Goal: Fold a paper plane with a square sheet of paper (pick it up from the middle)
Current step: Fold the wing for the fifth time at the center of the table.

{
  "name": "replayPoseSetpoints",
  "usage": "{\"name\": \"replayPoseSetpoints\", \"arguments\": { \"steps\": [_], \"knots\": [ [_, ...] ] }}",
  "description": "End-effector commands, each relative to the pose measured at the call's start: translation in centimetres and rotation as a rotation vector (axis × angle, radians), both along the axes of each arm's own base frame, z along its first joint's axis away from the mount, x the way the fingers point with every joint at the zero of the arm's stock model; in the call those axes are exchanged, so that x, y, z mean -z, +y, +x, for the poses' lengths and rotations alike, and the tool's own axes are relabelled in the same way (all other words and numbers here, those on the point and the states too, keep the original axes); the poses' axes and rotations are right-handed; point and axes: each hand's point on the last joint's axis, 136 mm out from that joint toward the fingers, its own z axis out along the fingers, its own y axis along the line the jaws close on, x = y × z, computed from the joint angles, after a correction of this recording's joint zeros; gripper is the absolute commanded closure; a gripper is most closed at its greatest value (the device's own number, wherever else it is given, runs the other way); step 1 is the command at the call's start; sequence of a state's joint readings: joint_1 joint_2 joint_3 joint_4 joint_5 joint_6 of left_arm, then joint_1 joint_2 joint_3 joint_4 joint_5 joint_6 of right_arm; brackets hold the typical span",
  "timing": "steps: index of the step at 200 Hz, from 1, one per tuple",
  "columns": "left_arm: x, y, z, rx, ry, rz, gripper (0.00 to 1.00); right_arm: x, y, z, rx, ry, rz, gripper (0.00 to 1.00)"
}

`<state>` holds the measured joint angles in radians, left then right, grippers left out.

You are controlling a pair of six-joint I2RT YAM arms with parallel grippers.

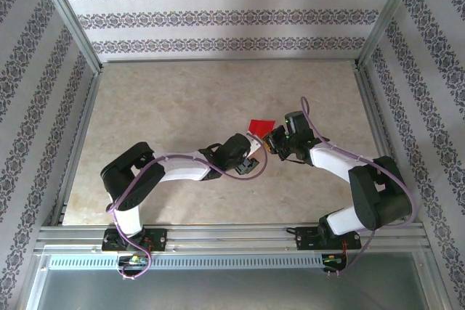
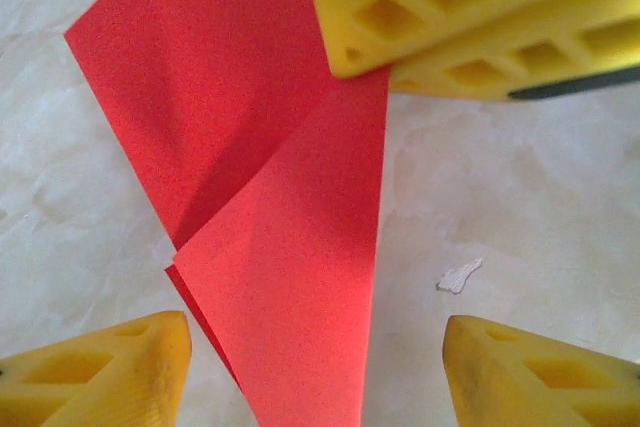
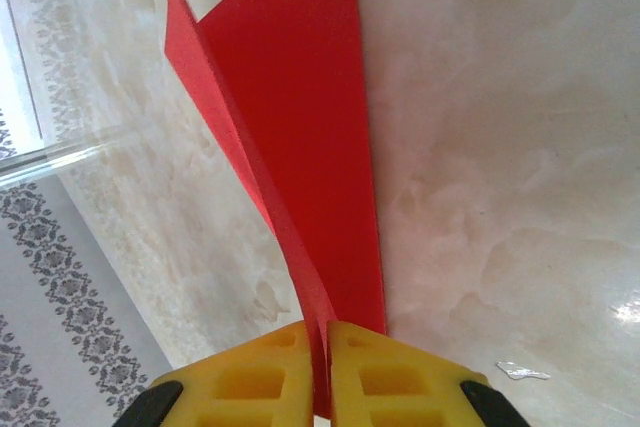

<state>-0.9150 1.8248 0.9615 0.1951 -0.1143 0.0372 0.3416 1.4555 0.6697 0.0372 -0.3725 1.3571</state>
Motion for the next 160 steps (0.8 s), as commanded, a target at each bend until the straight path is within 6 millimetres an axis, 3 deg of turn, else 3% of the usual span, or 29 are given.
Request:
{"name": "replayPoseSetpoints", "arguments": {
  "steps": [1, 117, 160],
  "knots": [
    [-0.1, -0.6, 0.6, 0.014, -0.109, 0.035, 0.34, -0.3, -0.2, -0.2, 0.019, 0.016, 0.037, 0.87],
    [1.6, -0.1, 0.6, 0.002, -0.186, 0.128, 0.65, -0.2, -0.3, -0.3, 0.037, 0.058, 0.093, 0.84],
    [1.9, 0.1, 0.4, 0.014, -0.182, 0.133, 0.80, 0.7, -0.7, -0.4, 0.024, 0.067, 0.064, 0.73]
  ]
}}
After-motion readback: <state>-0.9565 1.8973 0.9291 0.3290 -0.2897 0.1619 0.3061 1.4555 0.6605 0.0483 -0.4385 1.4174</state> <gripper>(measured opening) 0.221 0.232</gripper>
